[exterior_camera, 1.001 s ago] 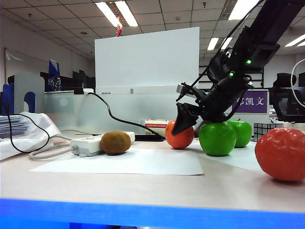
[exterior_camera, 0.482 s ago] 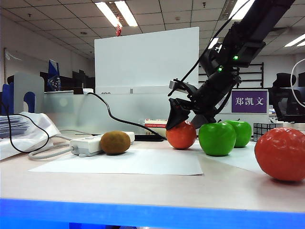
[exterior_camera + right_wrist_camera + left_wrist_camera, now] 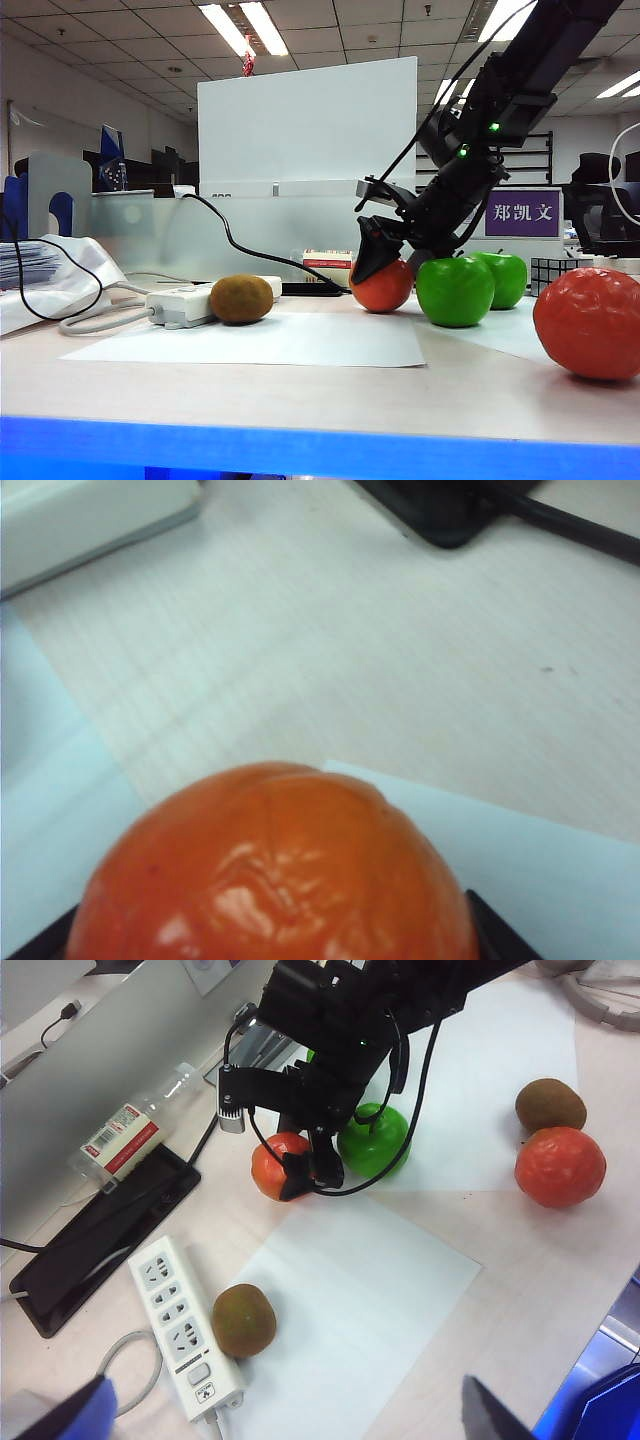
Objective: Put the same fruits together.
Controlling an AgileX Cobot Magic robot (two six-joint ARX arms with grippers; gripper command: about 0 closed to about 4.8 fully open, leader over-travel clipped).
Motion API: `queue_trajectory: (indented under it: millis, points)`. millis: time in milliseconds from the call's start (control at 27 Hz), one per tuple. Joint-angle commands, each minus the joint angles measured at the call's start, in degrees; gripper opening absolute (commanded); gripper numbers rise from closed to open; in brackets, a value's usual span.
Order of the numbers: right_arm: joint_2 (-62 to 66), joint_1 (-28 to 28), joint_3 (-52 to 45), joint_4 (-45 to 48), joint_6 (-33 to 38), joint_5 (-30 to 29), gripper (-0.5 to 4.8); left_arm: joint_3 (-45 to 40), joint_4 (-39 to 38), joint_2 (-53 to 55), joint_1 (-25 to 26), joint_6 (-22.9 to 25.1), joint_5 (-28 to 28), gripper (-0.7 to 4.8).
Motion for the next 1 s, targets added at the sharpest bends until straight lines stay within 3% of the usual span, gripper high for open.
queue_trajectory:
  millis: [37,74,148,334,631,779,1001]
  points:
    - [-0.2,0.1,0.1,1.9,-0.1,-3.4,1.41,0.2,0.2,-0.2,0.0,0.4,0.0,4.79]
    - [-0.2,0.2,0.1,2.5,-0.1,-3.5,0.51,0.2,0.2,-0.2,0.0,0.5,0.0,4.79]
    - [-0.2,0.2,0.1,3.1,-0.1,-3.6,-0.06,0.2,0.2,-0.2,0.0,0.6,0.0,4.79]
    - [-2.9,0.2,0.1,1.2,-0.1,-4.0,-0.06,0.2,0.7,-0.2,0.6,1.1,0.1,4.79]
    - [-20.9,0.7,0.0,-12.5,-5.7,-8.6,-0.06,0.2,4.1,-0.1,0.6,2.1,0.1,4.79]
    - [-27.4,2.3,-0.9,-24.0,-7.7,-11.2,-0.06,0.2,4.4,-0.1,0.6,2.1,0.1,4.79]
    - [-35.1,5.2,-18.4,-16.1,-5.0,-10.6,-0.06,0.2,4.0,-0.1,0.6,2.6,0.1,4.79]
